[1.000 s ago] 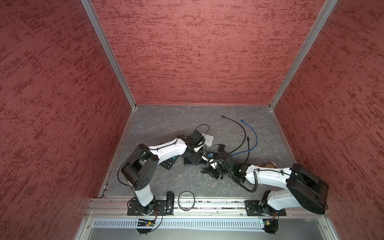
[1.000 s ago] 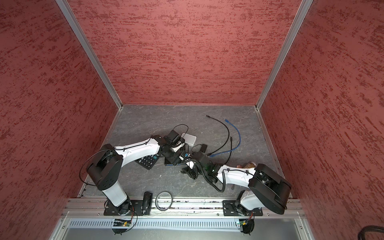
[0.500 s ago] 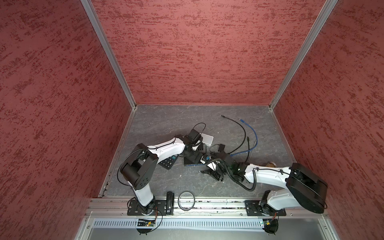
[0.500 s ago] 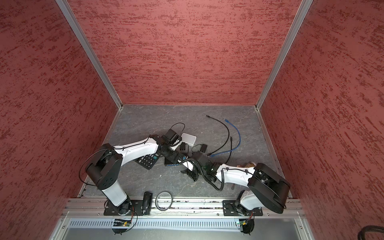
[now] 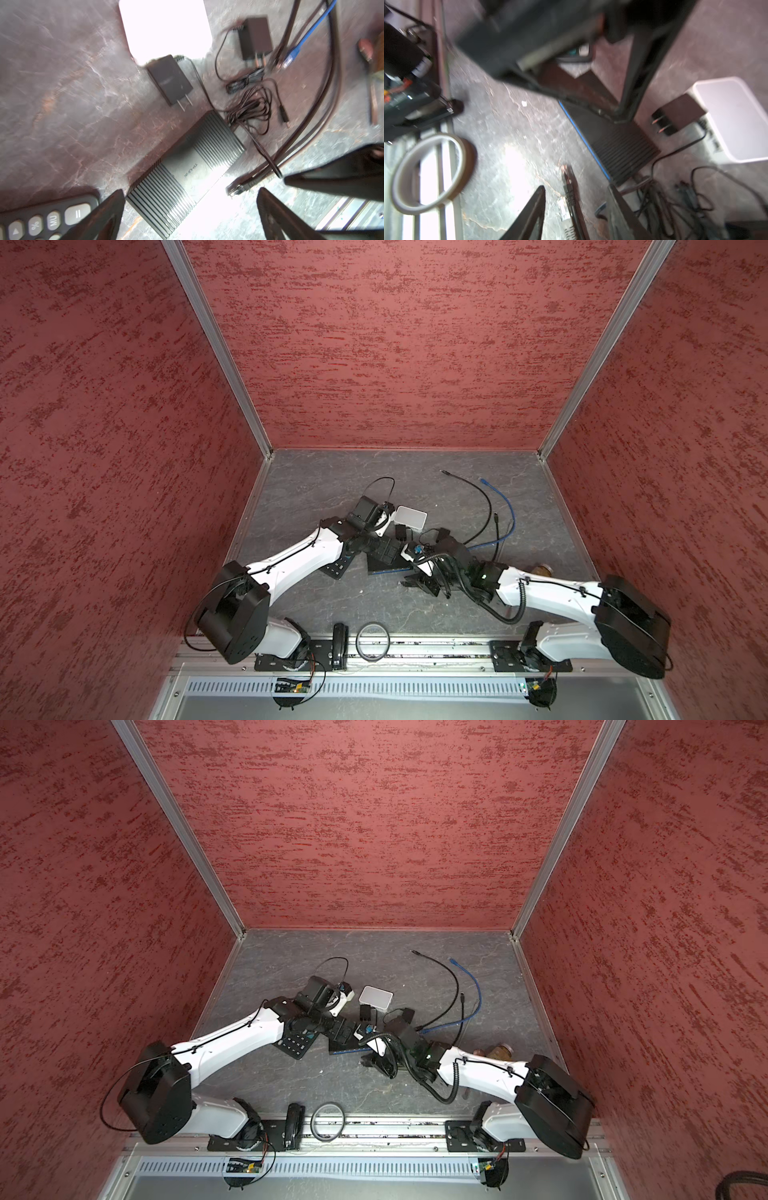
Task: Insert the plug into the switch port
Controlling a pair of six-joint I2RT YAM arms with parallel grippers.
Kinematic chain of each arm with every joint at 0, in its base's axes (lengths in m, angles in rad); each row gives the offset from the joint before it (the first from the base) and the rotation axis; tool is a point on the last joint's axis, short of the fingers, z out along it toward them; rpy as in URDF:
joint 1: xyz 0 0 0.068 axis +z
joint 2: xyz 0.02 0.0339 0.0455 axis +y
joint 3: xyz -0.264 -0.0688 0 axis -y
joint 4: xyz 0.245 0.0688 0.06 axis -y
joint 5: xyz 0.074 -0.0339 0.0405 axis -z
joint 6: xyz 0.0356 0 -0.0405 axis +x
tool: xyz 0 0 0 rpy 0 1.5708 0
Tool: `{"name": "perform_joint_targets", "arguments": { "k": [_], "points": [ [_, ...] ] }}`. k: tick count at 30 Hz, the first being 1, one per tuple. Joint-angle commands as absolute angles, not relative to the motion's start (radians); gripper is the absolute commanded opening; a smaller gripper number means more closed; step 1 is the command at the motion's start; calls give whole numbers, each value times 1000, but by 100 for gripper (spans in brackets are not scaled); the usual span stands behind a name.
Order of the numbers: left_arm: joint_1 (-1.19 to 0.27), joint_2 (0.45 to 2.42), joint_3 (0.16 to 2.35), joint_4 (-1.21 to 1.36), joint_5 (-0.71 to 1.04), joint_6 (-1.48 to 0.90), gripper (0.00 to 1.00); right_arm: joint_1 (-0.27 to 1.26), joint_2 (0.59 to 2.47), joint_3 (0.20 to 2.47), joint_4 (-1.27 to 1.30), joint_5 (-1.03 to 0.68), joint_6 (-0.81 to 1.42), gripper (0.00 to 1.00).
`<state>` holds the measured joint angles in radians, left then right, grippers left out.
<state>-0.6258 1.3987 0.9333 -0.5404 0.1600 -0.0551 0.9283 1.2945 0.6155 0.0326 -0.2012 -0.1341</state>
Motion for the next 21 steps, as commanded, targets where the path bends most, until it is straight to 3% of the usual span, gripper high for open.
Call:
{"name": "perform_joint_targets", "arguments": {
  "k": [1, 7, 21],
  "points": [
    [-612, 1346, 900, -451, 179, -79, 100, 926, 1261, 663, -30, -246, -152, 47],
    [-597, 1266, 842, -396, 158, -107, 100, 927, 1342, 715, -185, -218, -273, 42],
    [-586, 1193, 767, -323, 160, -126, 100, 962, 1381, 715, -140, -296, -422, 33]
  ]
}}
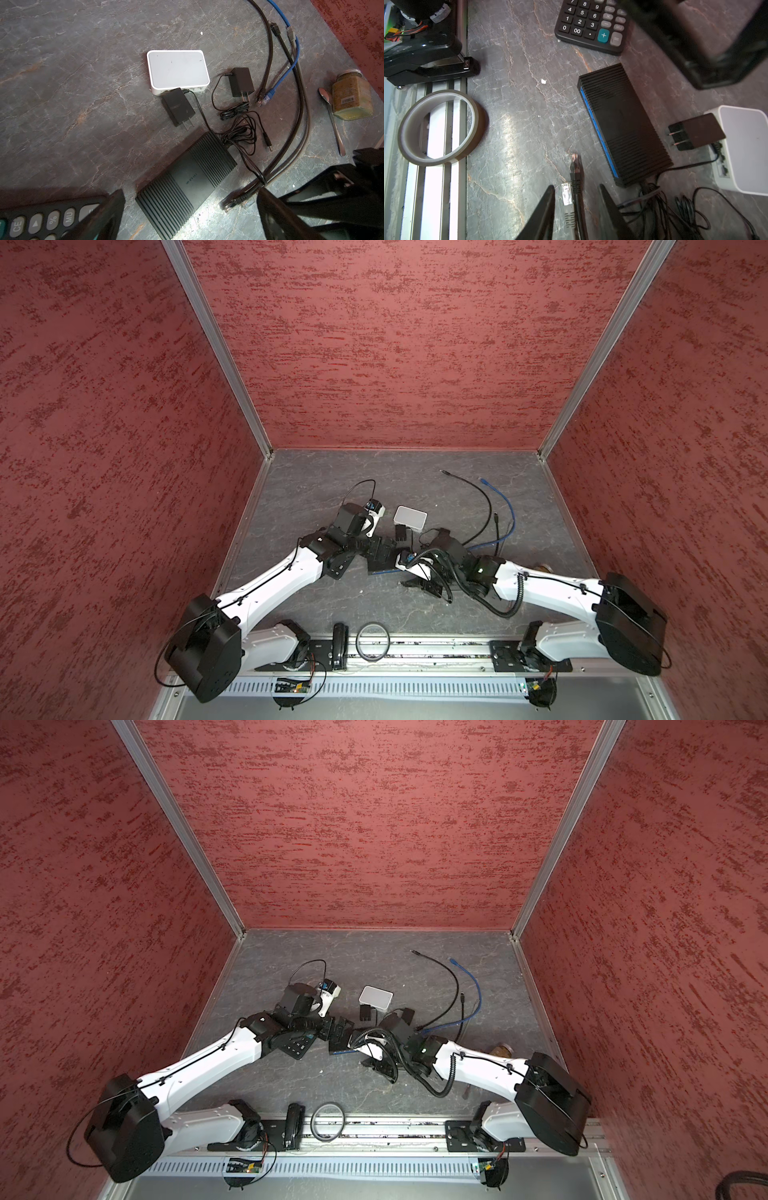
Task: Insert the plug into the switch port
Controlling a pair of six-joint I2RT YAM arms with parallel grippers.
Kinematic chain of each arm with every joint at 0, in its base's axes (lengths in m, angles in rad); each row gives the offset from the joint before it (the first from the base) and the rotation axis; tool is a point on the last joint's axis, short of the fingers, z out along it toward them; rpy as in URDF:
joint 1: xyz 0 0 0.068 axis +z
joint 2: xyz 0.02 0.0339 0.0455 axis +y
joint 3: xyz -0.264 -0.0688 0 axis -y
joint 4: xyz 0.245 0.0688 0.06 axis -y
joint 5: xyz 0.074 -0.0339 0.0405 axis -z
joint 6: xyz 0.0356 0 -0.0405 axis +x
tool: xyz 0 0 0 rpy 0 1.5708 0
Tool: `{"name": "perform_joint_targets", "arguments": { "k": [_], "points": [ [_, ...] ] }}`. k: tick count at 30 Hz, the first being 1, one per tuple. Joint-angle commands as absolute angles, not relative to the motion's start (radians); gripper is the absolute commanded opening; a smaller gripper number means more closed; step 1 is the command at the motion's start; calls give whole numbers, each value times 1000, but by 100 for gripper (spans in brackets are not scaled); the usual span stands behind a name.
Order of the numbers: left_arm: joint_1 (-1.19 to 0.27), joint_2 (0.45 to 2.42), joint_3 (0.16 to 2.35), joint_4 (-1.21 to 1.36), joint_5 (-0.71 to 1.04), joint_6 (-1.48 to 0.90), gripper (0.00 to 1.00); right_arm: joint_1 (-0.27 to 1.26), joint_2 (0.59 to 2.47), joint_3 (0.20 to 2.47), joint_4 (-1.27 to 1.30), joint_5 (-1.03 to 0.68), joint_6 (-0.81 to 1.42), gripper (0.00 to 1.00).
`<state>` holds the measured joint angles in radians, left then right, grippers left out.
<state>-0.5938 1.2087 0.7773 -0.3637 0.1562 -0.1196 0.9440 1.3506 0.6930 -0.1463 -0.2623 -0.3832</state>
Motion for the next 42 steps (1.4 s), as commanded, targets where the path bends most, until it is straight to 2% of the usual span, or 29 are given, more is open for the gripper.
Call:
{"name": "perform_joint_targets", "arguments": {
  "k": [1, 7, 12, 30, 42],
  "points": [
    [-586, 1193, 765, -320, 161, -128, 100, 968, 1394, 720, -132, -298, -423, 32],
    [-580, 1197, 755, -308, 171, -128, 100, 995, 1469, 741, -99, -302, -410, 27],
    [-575, 1200, 751, -308, 177, -123, 100, 993, 1521, 735, -104, -215, -405, 25],
    [-570, 1166, 724, -275, 182, -121, 100, 937, 1632, 795, -151, -165, -423, 25],
    [-560, 1132, 709, -273, 182, -111, 100, 934, 1698, 873, -301, -162, -476, 33]
  ]
}}
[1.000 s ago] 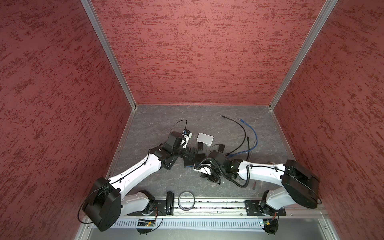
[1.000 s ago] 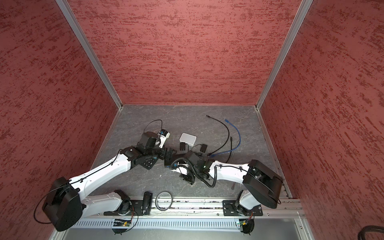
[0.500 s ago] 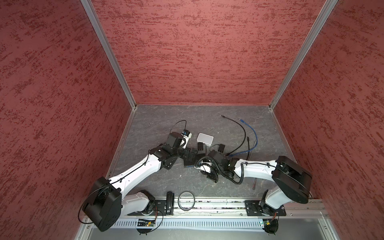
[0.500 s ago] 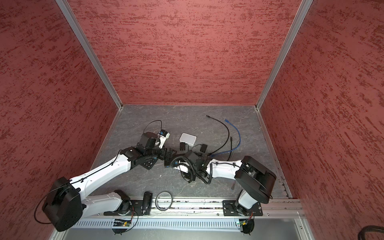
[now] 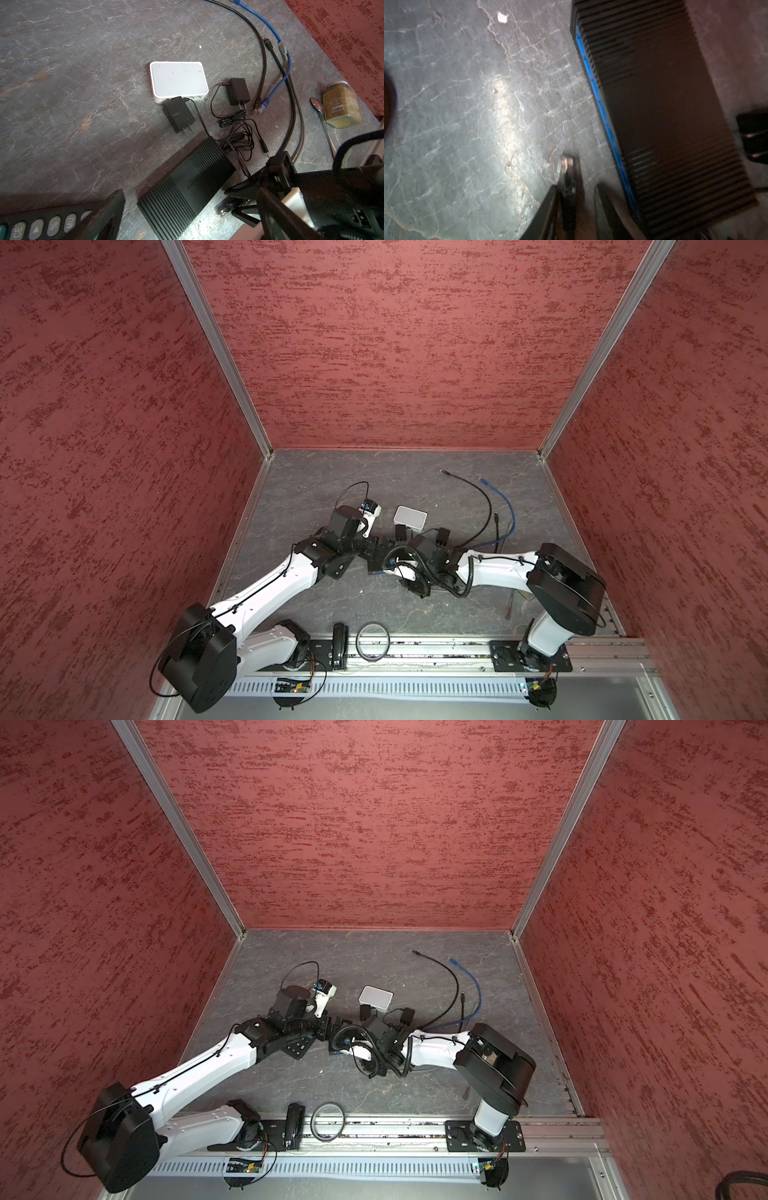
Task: Insert the plug into the switch port
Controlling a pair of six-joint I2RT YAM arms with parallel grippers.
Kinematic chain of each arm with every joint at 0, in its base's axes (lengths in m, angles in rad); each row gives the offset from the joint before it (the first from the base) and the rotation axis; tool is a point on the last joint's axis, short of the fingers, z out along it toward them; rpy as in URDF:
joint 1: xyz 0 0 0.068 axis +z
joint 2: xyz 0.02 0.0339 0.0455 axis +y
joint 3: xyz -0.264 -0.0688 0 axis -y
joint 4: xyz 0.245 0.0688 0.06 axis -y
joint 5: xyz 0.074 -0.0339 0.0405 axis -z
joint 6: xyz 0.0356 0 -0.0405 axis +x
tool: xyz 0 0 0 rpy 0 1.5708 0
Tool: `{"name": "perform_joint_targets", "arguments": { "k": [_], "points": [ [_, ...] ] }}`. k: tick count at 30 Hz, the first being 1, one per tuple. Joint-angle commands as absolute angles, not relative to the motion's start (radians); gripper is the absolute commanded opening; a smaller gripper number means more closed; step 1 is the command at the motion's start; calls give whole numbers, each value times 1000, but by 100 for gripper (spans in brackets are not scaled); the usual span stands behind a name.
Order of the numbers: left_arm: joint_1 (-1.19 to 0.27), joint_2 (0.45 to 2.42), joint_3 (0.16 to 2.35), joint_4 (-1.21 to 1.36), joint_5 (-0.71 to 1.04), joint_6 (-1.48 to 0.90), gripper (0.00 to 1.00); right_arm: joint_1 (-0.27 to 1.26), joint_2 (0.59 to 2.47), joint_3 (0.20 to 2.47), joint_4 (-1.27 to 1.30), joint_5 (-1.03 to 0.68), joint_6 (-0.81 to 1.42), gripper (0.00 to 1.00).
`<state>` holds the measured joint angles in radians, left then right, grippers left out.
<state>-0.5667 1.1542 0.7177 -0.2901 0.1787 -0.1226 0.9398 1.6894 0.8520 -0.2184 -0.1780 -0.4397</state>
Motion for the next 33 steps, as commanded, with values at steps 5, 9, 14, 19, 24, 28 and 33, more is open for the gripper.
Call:
{"name": "perform_joint_targets", "arguments": {
  "k": [5, 9, 14, 19, 24, 28, 33],
  "points": [
    [-557, 1126, 704, -268, 185, -105, 100, 926, 1696, 882, -339, -147, -503, 30],
    [-558, 1120, 696, -254, 171, -102, 100, 913, 1669, 880, -290, -187, -500, 18],
    [-559, 1093, 678, -203, 169, -70, 100, 877, 1602, 887, -236, -263, -493, 7],
    [-571, 1051, 664, -144, 128, 15, 100, 826, 1517, 872, -193, -379, -478, 3],
    [-597, 1021, 689, -163, 82, 191, 100, 783, 1483, 862, -163, -484, -435, 3],
    [-616, 969, 621, -72, 101, 398, 100, 745, 1470, 847, -142, -545, -400, 4],
    [-616, 902, 497, 41, 213, 661, 100, 714, 1460, 837, -145, -585, -397, 4]
  ]
}}
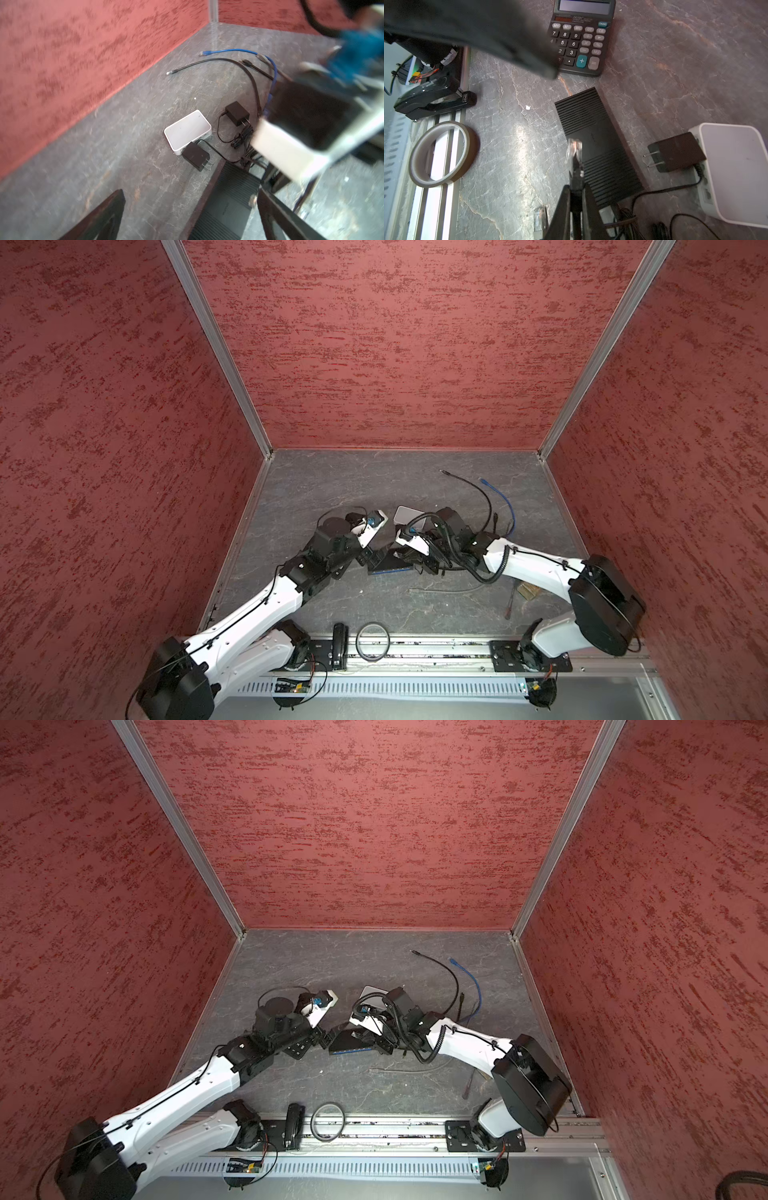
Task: Insert the plug into the switch port
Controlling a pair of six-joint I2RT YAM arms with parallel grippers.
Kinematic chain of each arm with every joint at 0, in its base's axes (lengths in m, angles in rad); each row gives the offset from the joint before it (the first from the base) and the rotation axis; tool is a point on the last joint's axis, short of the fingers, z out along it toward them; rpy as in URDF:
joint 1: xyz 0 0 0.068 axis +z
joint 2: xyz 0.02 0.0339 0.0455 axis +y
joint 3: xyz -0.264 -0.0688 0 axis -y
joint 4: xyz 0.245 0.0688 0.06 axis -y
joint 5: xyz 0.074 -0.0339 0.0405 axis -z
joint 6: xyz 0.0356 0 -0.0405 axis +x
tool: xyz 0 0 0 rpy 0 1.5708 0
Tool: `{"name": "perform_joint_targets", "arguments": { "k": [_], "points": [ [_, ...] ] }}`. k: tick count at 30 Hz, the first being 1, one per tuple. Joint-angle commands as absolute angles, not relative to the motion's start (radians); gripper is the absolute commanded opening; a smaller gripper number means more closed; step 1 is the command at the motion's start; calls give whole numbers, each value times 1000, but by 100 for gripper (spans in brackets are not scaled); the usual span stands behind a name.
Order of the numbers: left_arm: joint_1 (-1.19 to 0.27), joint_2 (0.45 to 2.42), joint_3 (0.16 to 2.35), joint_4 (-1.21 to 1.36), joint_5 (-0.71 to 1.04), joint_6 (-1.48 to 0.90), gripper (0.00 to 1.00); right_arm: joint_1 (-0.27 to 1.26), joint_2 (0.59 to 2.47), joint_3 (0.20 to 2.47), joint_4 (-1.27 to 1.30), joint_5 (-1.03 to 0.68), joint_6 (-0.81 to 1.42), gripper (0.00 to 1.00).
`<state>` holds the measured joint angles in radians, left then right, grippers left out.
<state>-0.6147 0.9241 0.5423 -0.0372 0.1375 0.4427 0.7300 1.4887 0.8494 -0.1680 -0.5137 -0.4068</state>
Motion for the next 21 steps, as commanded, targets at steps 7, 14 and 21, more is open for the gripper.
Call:
{"name": "perform_joint_targets", "arguments": {
  "k": [7, 14, 21],
  "points": [
    [-645, 916, 396, 210, 261, 838, 98, 675, 1458, 844, -169, -660, -403, 5],
    [-773, 1051, 395, 338, 106, 1008, 62, 661, 1460, 869, -220, -708, -423, 5],
    [-812, 1123, 428, 374, 73, 1093, 64, 642, 1465, 898, -268, -754, -435, 5]
  ]
}}
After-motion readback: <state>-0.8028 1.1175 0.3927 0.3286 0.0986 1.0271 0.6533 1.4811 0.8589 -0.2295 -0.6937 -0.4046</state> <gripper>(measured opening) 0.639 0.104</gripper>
